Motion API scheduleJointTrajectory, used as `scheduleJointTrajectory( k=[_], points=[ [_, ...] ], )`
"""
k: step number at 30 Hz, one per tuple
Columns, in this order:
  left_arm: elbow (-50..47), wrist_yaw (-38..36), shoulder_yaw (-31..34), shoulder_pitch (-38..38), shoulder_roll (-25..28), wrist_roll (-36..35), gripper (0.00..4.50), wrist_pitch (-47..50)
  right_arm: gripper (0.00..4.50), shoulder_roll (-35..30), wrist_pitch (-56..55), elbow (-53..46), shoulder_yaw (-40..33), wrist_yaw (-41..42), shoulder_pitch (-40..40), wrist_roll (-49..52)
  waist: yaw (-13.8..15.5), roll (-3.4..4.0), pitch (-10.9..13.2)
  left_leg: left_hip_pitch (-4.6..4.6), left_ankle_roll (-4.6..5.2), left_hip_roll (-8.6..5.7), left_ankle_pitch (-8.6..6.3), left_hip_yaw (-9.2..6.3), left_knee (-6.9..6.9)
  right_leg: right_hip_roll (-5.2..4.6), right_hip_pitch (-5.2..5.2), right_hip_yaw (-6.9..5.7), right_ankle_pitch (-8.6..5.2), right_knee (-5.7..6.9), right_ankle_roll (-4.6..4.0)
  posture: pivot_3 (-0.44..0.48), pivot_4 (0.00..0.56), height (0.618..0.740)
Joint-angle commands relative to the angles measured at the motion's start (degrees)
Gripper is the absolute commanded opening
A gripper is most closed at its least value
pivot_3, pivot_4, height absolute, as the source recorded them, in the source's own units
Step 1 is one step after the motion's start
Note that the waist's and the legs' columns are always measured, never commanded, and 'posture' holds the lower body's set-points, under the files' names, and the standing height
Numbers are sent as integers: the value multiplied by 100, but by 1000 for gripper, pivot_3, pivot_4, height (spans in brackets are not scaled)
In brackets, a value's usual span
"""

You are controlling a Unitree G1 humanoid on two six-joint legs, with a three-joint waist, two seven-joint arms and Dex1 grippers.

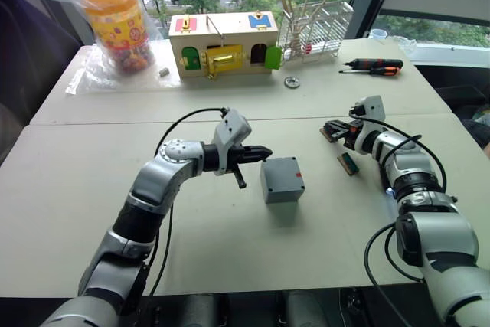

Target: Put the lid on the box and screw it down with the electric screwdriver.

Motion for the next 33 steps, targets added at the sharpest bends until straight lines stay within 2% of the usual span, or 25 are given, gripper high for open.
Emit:
scheduleJointTrajectory(
  k=[1,8,12,14,17,22,24,33],
  points=[
    [-208,-18,-4,-4,5,-77,0,-34,23,-60,-59,-198,-147,23,-197,52,0,0,0,0,0,0,0,0,0,0,0,0,0,0,0,0,150,708],
    [-170,-105,9,12,35,-111,0,-37,23,-135,82,-762,-282,67,-222,176,-1,2,1,0,0,1,0,-1,0,0,-1,0,0,0,0,0,150,708],
    [-189,-146,43,7,62,-141,0,-17,23,-171,415,-1534,-344,130,-47,305,4,3,2,0,0,1,0,-1,0,0,-1,0,0,0,0,0,150,708],
    [-327,-229,74,56,172,-204,0,53,23,-254,913,-2522,-336,396,350,525,21,3,2,0,0,1,0,-2,0,0,-1,0,0,0,0,0,150,708],
    [-673,-455,131,209,504,-407,0,247,23,-462,2084,-4566,-342,791,1292,1176,26,3,1,-1,0,3,0,-14,-4,0,0,-2,0,-1,0,0,150,708],
    [-917,-645,124,429,903,-570,0,368,23,-602,3323,-6665,-436,708,2414,1947,23,4,2,2,0,3,0,-19,10,-2,-1,1,0,0,0,0,150,708],
    [-900,-696,58,485,984,-553,0,346,23,-577,3612,-7143,-436,613,2708,2141,28,4,2,4,0,4,0,-20,10,-2,0,2,0,0,-1,0,150,708],
    [-745,-612,-63,442,860,-465,0,205,23,-406,3914,-7563,-246,252,3048,2338,156,3,1,3,1,1,-1,-15,9,0,-1,2,0,-2,-1,0,150,708]
  ],
)
